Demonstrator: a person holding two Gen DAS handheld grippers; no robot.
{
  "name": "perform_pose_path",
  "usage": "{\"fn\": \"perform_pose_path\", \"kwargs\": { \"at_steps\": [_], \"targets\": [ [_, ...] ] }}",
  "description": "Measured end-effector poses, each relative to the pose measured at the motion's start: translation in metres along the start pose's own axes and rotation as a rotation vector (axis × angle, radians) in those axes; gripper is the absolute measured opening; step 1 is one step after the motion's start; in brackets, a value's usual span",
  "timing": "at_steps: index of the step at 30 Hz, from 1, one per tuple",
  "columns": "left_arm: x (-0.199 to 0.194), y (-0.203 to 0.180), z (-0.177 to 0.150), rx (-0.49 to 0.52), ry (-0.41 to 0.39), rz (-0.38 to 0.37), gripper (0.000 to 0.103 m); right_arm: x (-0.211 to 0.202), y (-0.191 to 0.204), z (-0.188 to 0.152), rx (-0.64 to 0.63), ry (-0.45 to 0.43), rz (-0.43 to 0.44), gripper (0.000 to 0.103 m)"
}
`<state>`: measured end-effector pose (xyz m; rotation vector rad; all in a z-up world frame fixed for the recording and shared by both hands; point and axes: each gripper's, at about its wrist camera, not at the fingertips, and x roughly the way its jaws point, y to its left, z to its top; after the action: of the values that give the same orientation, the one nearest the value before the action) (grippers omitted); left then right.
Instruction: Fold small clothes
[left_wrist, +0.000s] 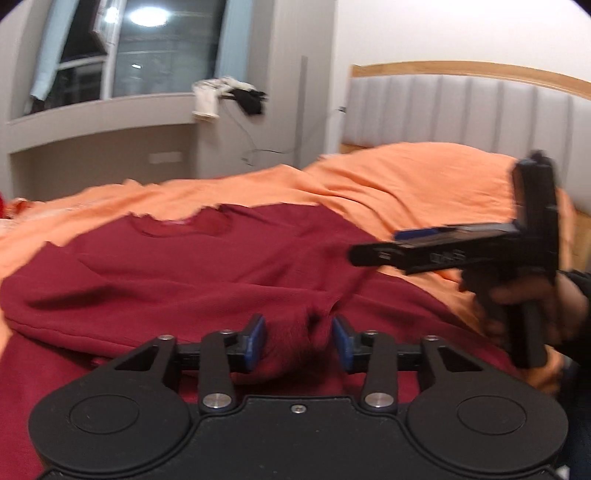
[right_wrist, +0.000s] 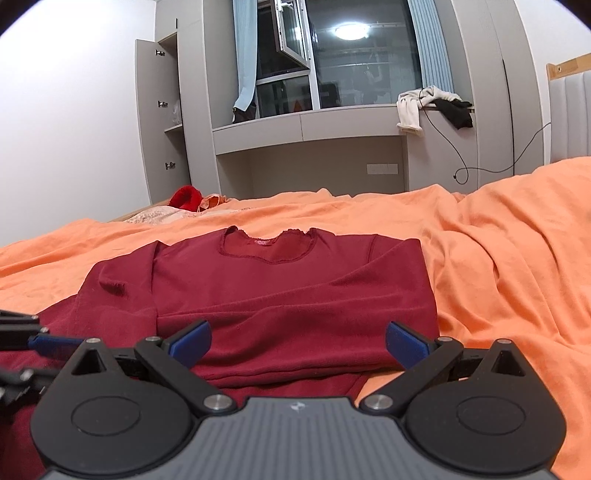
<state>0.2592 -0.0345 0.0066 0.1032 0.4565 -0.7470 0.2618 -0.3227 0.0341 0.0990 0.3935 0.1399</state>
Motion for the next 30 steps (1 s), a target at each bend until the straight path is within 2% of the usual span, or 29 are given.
{"fn": "perform_pose_path", "kwargs": {
  "at_steps": [3, 7, 11, 14, 20, 23, 26, 28, 30],
  "targets": [
    [-0.001, -0.005, 0.001, 0.011, 0.015, -0.041, 0.056, 0.001, 0.001, 0.0, 0.002, 0.009, 0.002, 0.103],
    [-0.009, 0.0, 0.006, -0.016, -0.005, -0.028, 0.072, 0.003, 0.004, 0.002, -0.005, 0.014, 0.013, 0.103],
    [-0.022, 0.016, 0.019, -0.071, -0.059, 0.055, 0.087, 0.005, 0.011, 0.006, -0.032, 0.017, 0.032, 0.103],
    [-0.03, 0.033, 0.026, -0.106, -0.097, 0.175, 0.1, 0.006, 0.017, 0.007, -0.061, 0.01, 0.048, 0.103],
    [-0.034, 0.086, 0.034, -0.187, -0.093, 0.443, 0.102, 0.008, 0.035, 0.005, -0.152, 0.005, 0.089, 0.103],
    [-0.031, 0.127, 0.038, -0.292, -0.069, 0.568, 0.102, 0.009, 0.041, 0.003, -0.192, 0.01, 0.094, 0.103],
    [-0.023, 0.172, 0.044, -0.408, -0.01, 0.695, 0.102, 0.013, 0.045, -0.001, -0.214, 0.028, 0.097, 0.103],
    [-0.023, 0.197, 0.045, -0.469, -0.019, 0.707, 0.102, 0.016, 0.046, -0.003, -0.226, 0.04, 0.097, 0.103],
    [-0.022, 0.218, 0.045, -0.526, -0.036, 0.67, 0.102, 0.018, 0.047, -0.004, -0.234, 0.052, 0.098, 0.103]
  ]
}}
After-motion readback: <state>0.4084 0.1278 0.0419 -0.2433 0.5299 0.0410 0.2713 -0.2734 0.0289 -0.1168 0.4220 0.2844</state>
